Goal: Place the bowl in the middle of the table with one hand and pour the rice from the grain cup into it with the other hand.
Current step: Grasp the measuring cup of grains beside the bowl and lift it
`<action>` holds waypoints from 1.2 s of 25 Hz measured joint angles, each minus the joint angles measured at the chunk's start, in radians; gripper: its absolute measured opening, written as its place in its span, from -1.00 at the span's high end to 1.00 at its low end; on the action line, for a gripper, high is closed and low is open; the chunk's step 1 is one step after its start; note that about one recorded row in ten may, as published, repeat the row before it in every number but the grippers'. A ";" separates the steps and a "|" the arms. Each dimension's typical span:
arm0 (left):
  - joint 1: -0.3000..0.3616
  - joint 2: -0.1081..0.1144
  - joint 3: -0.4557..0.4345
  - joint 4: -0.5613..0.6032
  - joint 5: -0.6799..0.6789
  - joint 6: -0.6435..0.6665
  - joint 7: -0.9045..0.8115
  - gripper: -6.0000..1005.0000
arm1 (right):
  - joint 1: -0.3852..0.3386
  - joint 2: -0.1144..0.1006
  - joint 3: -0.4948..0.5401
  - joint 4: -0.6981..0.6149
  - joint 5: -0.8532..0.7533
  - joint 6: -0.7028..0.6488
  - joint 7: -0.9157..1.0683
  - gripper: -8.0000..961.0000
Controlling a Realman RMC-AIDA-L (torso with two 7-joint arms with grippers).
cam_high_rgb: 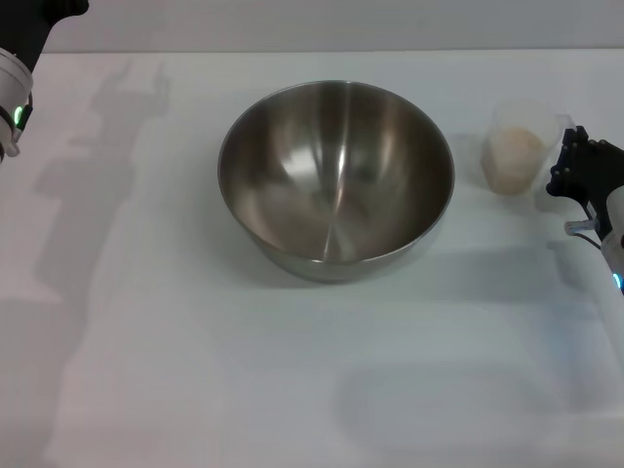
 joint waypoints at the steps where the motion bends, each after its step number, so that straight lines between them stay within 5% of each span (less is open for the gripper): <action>1: 0.002 0.000 0.000 -0.001 0.000 0.000 0.000 0.10 | 0.000 0.000 0.000 0.000 0.000 0.000 0.000 0.95; 30: 0.048 0.000 -0.068 0.024 0.000 0.005 0.013 0.10 | 0.011 0.001 0.034 -0.023 -0.058 -0.086 0.050 0.98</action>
